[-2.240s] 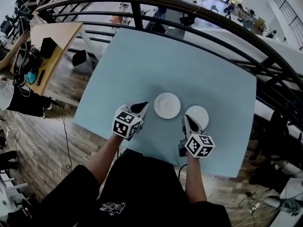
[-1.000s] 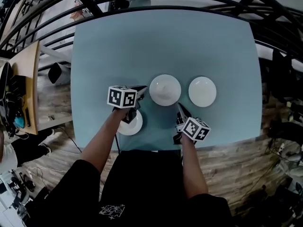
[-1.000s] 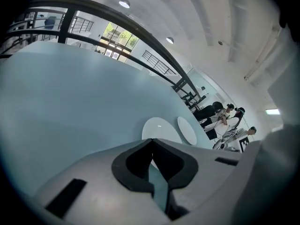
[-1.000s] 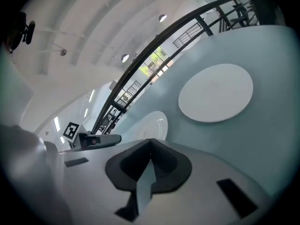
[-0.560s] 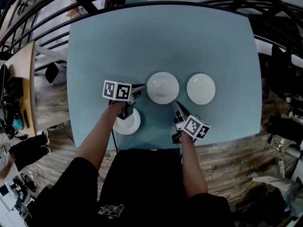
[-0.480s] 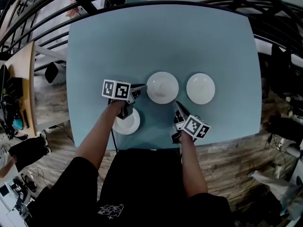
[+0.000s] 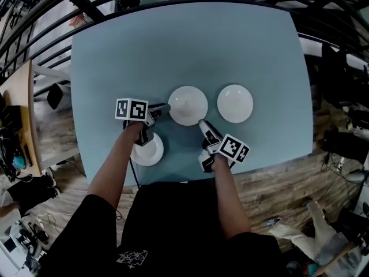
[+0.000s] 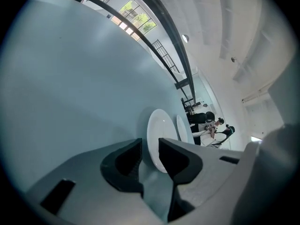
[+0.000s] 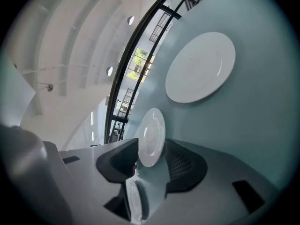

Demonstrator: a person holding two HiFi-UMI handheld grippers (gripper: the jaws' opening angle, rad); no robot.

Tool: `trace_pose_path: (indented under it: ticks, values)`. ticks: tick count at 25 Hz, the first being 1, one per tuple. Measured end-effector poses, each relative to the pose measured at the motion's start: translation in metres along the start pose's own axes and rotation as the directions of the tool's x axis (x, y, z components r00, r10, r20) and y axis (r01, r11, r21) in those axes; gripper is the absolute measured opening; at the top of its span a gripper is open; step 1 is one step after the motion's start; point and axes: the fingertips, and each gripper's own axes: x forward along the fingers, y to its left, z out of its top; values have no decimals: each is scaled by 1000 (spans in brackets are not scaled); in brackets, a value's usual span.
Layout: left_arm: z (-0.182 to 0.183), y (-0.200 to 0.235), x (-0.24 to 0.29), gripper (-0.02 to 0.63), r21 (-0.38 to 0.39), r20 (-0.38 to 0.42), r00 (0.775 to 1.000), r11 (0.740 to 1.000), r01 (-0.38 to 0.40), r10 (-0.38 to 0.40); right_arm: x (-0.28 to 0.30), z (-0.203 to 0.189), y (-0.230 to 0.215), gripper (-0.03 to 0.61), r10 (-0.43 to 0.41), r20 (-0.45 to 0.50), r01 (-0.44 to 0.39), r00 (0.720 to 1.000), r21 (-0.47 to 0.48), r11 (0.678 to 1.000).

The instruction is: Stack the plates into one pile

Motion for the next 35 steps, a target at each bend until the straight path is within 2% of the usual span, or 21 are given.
trace_pose_path:
  ticks: [3, 9, 14, 18, 22, 29, 35]
  values:
    - [0, -5, 3, 103, -14, -13, 1000, 1000, 10, -10, -1, 4, -1, 166, -5, 19, 5, 1000, 48, 999]
    - [4, -3, 7, 103, -12, -46, 999, 1000, -6, 5, 8, 2, -13, 164, -84, 25, 82, 996, 70, 994]
    - [4, -3, 12, 103, -12, -50, 999, 1000, -23, 22, 16, 3, -11, 163, -77, 26, 74, 997, 104, 992]
    - [5, -2, 15, 98, -15, -52, 997, 999, -49, 48, 21, 5, -14, 114, -94, 16, 91, 995, 126, 988]
    - [5, 0, 16, 57, -16, -50, 995, 996, -88, 87, 18, 8, -22, 28, -135, 4, 133, 991, 146, 980]
    - [3, -2, 13, 41, 2, -36, 992, 993, -121, 121, 16, 8, -21, 26, -121, -33, 124, 992, 126, 984]
    - [4, -16, -4, 41, -25, 37, 992, 992, -124, 124, 13, 15, -3, 25, -80, -73, 86, 994, 81, 993]
